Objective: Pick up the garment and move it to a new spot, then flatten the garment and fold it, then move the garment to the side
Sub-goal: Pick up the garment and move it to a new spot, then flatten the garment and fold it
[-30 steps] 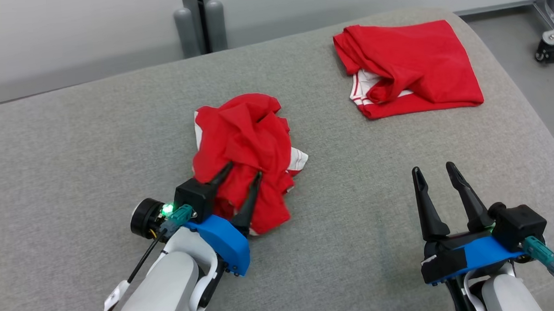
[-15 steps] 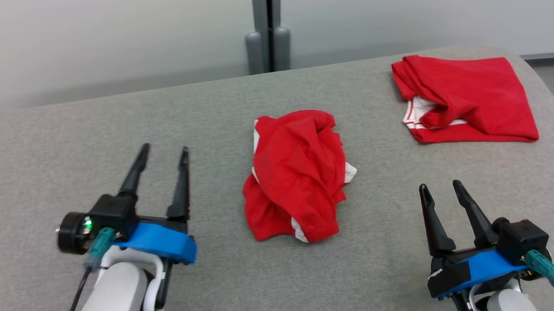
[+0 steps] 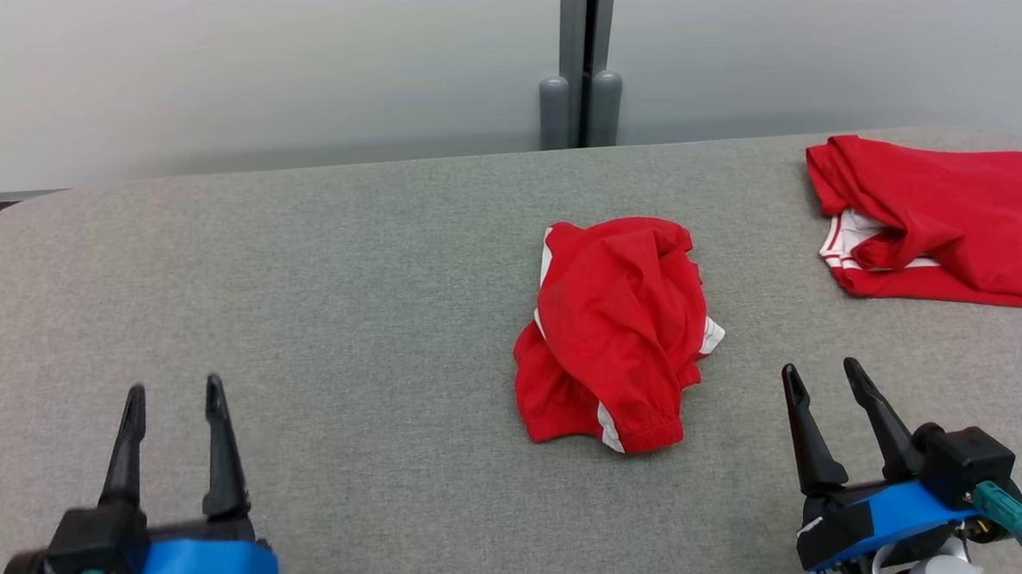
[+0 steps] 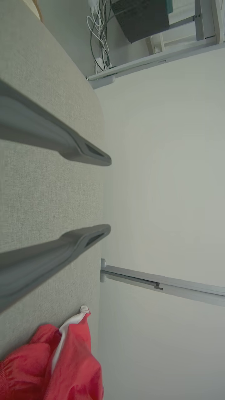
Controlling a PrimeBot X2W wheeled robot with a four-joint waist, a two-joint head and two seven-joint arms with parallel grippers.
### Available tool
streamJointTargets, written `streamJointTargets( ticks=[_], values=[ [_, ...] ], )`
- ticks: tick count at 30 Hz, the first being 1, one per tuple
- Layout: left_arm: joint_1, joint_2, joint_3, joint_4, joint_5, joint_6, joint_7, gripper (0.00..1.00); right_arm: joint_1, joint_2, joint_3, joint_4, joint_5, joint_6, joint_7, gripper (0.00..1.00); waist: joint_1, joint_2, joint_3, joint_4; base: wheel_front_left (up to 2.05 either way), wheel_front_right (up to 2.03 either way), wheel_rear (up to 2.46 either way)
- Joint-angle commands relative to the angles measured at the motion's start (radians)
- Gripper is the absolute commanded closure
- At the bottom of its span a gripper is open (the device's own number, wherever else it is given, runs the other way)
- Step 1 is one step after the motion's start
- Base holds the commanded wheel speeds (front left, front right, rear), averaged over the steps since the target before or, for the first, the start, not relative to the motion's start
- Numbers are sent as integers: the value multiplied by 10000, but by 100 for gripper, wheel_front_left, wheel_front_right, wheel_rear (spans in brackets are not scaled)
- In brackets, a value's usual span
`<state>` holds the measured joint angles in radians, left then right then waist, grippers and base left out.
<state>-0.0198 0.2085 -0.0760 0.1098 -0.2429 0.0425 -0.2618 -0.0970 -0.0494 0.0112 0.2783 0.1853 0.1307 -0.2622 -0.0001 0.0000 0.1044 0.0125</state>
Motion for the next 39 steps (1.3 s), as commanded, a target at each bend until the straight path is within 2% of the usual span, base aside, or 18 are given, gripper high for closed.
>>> streamJointTargets(
  ticks=[1, 12, 21, 39],
  values=[
    [203, -135, 196, -47, 49, -86, -43, 0, 120, -19, -7, 12, -2, 2, -38, 0, 1, 0, -21, 42, 0, 0, 0],
    [972, -975, 1213, 366, 549, -781, -43, 0, 480, -22, -1, 396, -8, 2, -38, 0, 1, 0, -356, 221, 0, 0, 0],
    [782, -1235, 1620, 709, 879, -1222, -44, 0, 538, -22, 86, 733, 60, 2, -38, 0, 1, 0, -518, 127, 0, 0, 0],
    [612, -1441, 2049, 790, 1329, -1522, -43, 0, 469, -22, 141, 836, 162, 2, -36, 0, 1, 0, -470, 39, 0, 0, 0]
  ],
)
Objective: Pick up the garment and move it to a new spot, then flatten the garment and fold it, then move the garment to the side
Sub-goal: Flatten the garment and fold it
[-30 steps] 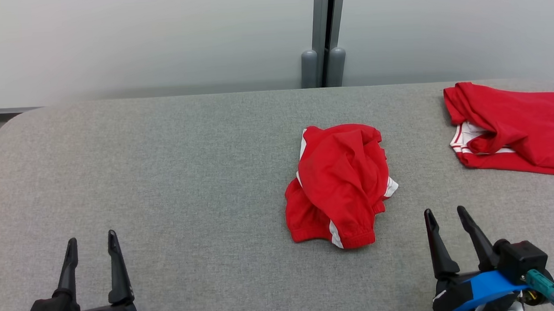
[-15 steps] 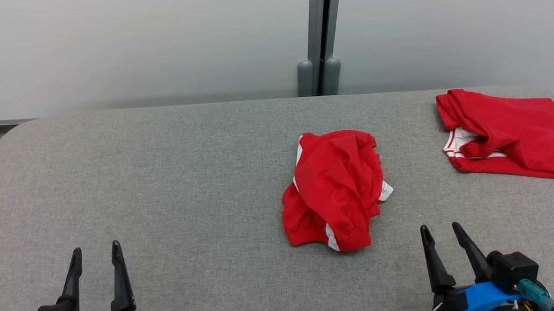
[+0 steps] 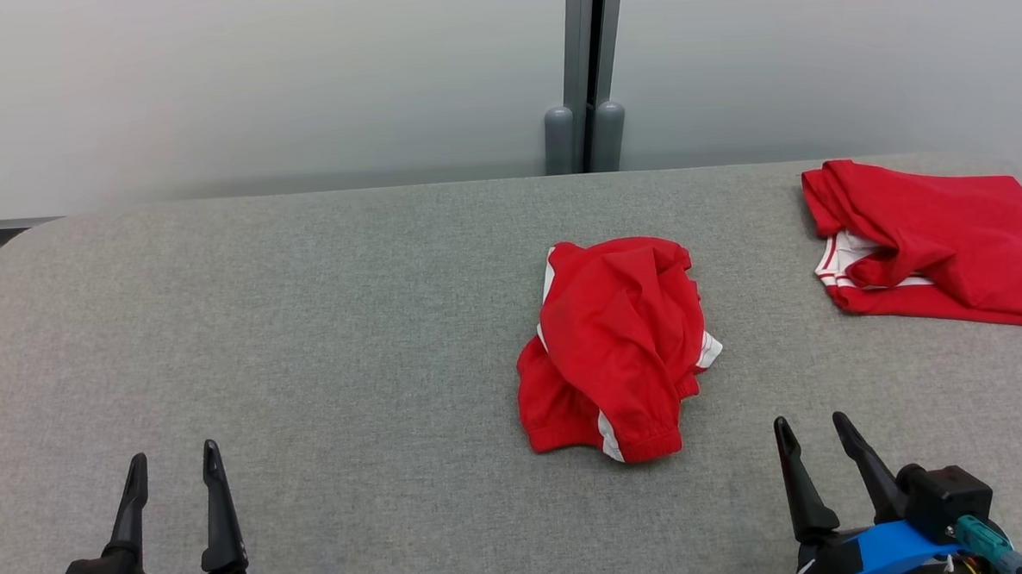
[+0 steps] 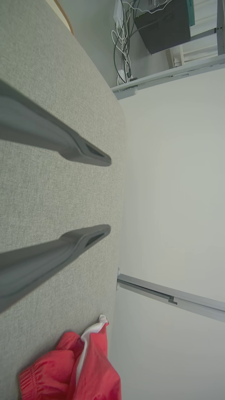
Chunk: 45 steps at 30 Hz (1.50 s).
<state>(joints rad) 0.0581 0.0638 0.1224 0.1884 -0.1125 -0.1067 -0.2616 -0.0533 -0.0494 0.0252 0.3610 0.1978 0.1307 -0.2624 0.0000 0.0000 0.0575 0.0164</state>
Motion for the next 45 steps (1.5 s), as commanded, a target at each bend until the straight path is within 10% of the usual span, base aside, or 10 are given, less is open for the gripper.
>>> streamJointTargets(
  ticks=[1, 15, 31, 33, 34, 45],
  values=[
    [-176, 1, 77, 7, 58, -44, -45, 0, 24, -22, 1, 15, 37, 2, -34, 0, 0, 0, 6, -2, 0, 0, 0],
    [-298, -85, 159, 25, 131, -125, -46, 0, -704, -22, 1178, 132, -63, 2, -34, 0, 0, 0, 151, 44, 0, 0, 0],
    [-726, -129, 6, 91, 69, -165, -45, 0, -2521, -25, 2894, 3039, 994, 2, -34, 0, 0, 0, 770, 594, 0, 0, 0],
    [-746, -133, 4, 129, 64, -172, -45, 0, -2650, -26, 3104, 3193, 1358, 2, -36, 89, 0, 0, 815, 617, 0, 0, 0],
    [-796, -134, 7, 142, 63, -174, -45, 0, -2743, -26, 3272, 3197, 1486, 2, -34, 100, 0, 0, 827, 631, 0, 0, 0],
    [-948, -130, -357, 319, -212, -159, -45, 0, -3435, -20, 4927, 1781, 2043, 3, -34, 100, 0, 0, 681, 1155, 0, 0, 0]
  ],
)
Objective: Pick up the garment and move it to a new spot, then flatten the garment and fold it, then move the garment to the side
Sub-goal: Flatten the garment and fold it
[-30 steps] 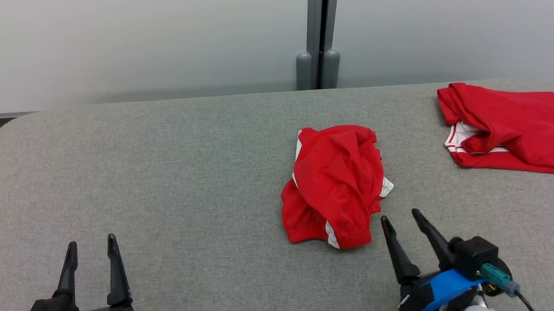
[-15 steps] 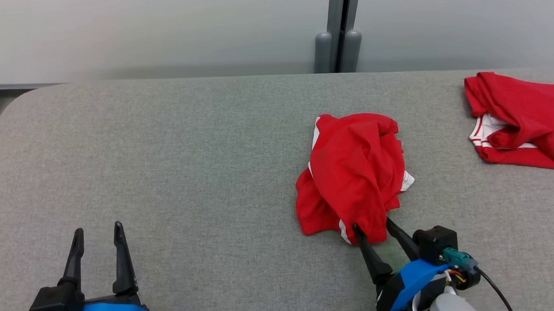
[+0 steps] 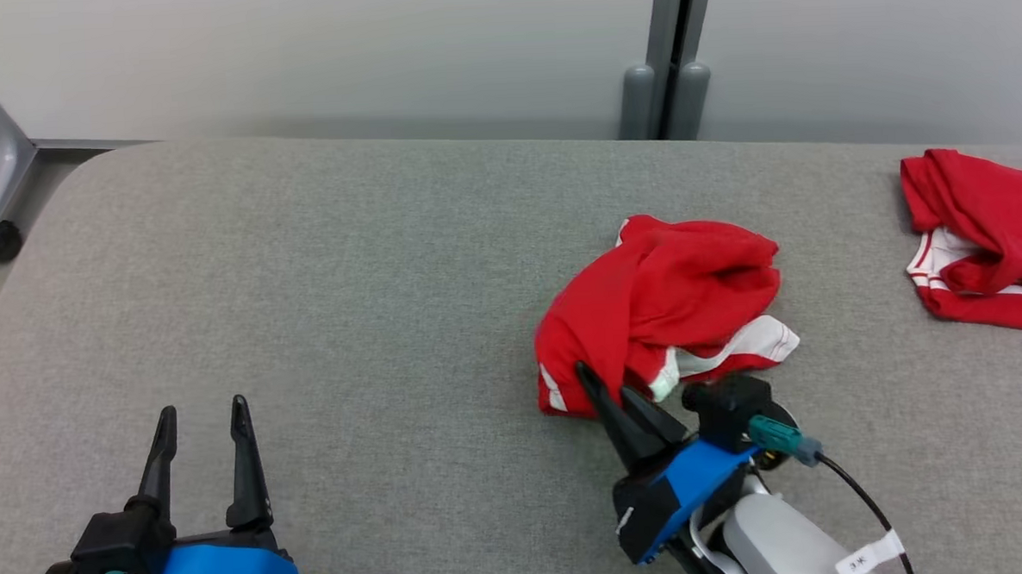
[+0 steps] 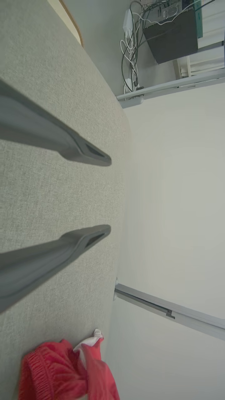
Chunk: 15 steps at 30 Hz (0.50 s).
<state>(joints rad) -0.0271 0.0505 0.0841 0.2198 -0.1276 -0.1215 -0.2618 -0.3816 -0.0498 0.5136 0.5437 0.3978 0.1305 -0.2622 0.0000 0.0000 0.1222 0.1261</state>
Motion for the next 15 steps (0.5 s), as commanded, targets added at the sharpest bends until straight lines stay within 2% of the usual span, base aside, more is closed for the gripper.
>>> streamJointTargets(
  ticks=[1, 10, 11, 12, 15],
  values=[
    [-125, -1, -20, 33, -80, 2, -45, 0, -354, -18, 318, -89, 159, 4, -36, 100, 0, 0, 33, 146, 0, 0, 0],
    [-388, -4, -418, 257, -254, 51, -43, 0, -2014, -27, 3288, 280, 2071, 4, -36, 100, 0, 0, 129, 831, 0, 0, 0],
    [-429, -7, -460, 285, -269, 71, -43, 0, -2164, -27, 3636, 392, 2248, 4, -36, 65, 0, 0, 137, 866, 0, 0, 0],
    [-465, -9, -505, 303, -292, 89, -45, 0, -2260, -26, 3928, 480, 2414, 4, -38, 0, 0, 0, 149, 899, 0, 0, 0],
    [-422, -6, -489, 306, -315, 136, -43, 0, -2326, -26, 4547, 522, 2851, 4, -38, 0, 0, 0, 176, 873, 0, 0, 0]
  ],
)
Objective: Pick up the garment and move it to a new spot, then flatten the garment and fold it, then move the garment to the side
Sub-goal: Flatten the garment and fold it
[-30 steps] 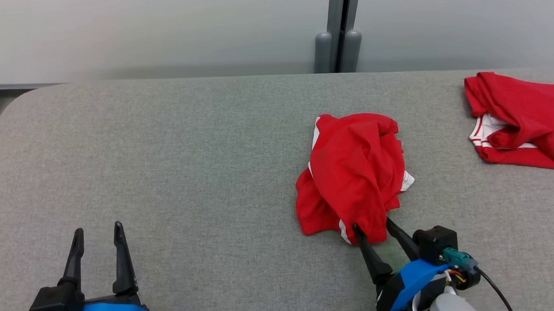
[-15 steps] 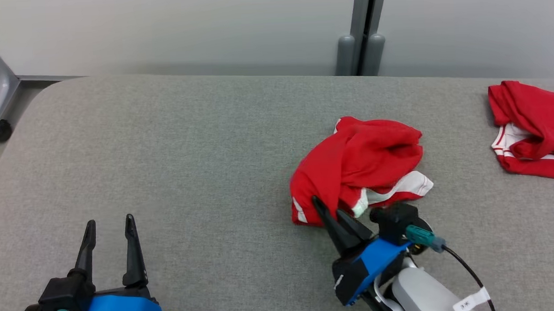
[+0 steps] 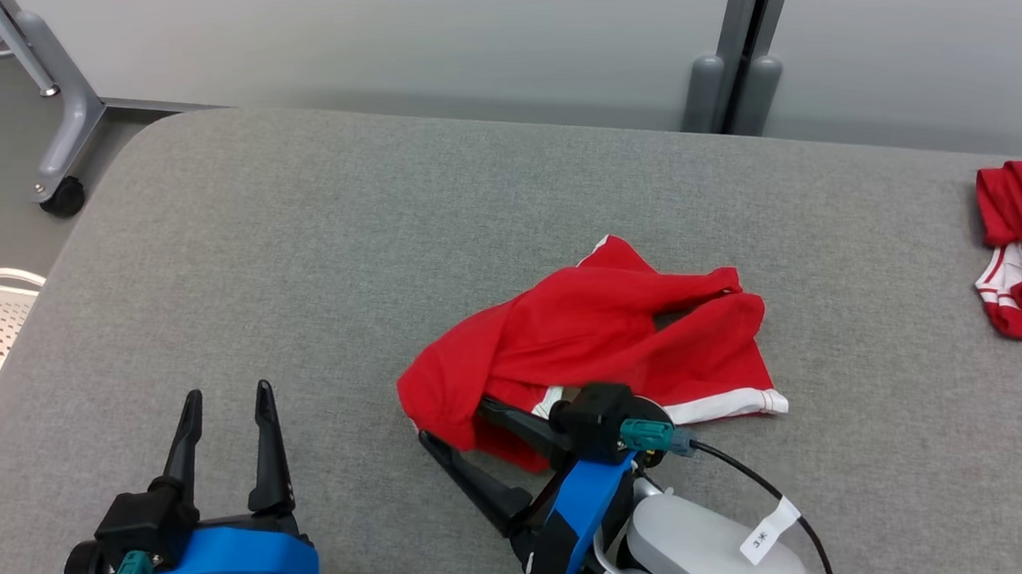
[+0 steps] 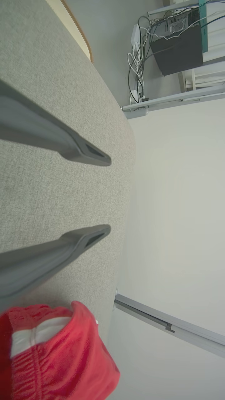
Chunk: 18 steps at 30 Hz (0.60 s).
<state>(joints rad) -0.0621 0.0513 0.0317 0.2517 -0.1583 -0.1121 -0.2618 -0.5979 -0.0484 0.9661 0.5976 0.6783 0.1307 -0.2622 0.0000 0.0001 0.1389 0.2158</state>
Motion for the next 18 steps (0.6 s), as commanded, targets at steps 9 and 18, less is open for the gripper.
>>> streamJointTargets(
  ticks=[9, 18],
  values=[
    [36, -14, 265, -71, 40, 72, -43, 0, 852, -41, 530, -100, -635, 2, -36, 0, 0, -1, 56, -695, 0, 0, 0],
    [89, -13, 580, -174, 134, 9, -43, 0, 2488, -457, -1393, -1143, -1928, 2, -35, 0, 0, -1, 57, -1269, 0, 0, 0]
  ],
)
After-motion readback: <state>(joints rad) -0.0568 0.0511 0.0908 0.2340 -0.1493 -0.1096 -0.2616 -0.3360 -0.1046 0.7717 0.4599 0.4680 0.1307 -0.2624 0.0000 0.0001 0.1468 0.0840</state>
